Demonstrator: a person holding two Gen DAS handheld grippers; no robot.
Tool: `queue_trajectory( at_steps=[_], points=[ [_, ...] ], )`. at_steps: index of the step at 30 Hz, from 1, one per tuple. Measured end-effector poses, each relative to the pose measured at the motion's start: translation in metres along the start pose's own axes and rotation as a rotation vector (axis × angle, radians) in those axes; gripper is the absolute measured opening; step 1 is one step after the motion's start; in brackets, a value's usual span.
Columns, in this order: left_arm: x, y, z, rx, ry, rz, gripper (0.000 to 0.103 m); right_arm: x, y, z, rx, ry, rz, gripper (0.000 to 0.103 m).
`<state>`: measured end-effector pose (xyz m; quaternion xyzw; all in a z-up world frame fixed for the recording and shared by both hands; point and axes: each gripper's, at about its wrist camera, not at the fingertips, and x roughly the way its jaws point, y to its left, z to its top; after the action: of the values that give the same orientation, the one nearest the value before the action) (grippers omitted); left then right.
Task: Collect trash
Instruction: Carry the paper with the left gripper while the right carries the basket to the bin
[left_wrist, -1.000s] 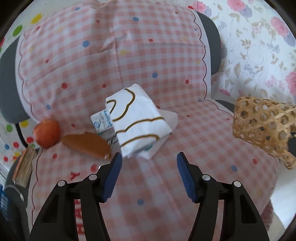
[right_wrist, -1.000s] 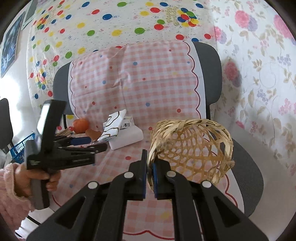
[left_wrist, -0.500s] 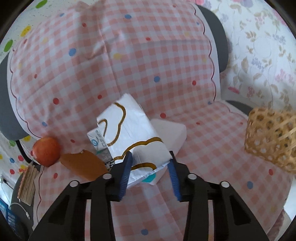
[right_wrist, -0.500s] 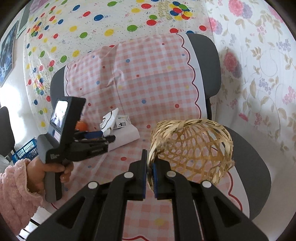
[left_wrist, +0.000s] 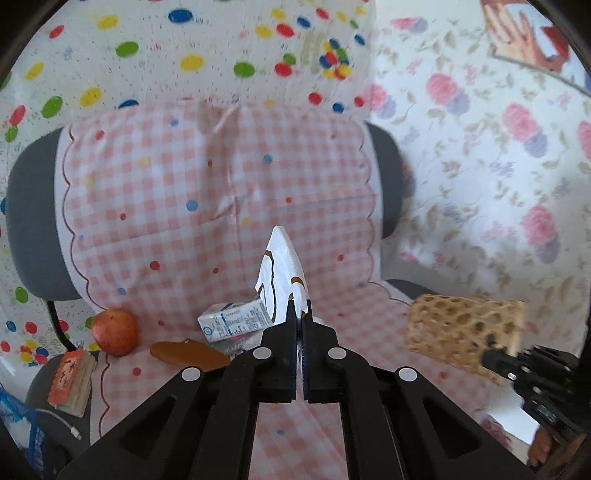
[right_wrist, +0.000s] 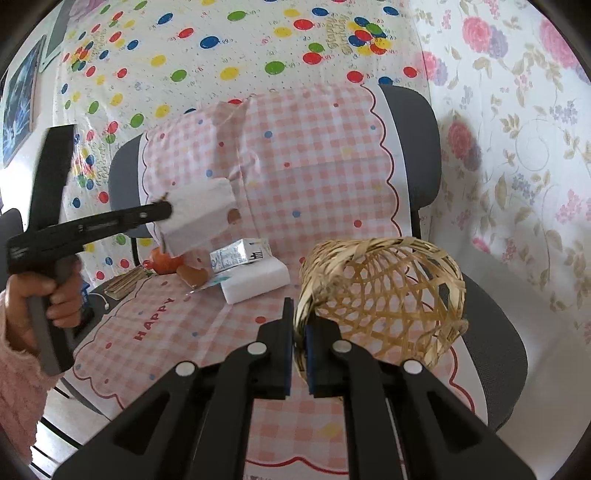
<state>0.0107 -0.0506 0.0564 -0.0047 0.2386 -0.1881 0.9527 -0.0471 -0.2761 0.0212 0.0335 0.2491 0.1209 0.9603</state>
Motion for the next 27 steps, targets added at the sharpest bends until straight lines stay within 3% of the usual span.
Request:
queue_trajectory(
  at_steps=[13, 27],
  points=[
    [-0.043, -0.051, -0.080, 0.066, 0.040, -0.006, 0.002, -0.025, 0.024, -0.023, 0.014, 0.059, -0.023, 0.005],
    [-0.069, -0.079, -0.117, 0.056, 0.074, -0.188, 0.002, -0.067, 0.039, -0.059, -0.015, 0.131, -0.116, 0.006]
  ],
)
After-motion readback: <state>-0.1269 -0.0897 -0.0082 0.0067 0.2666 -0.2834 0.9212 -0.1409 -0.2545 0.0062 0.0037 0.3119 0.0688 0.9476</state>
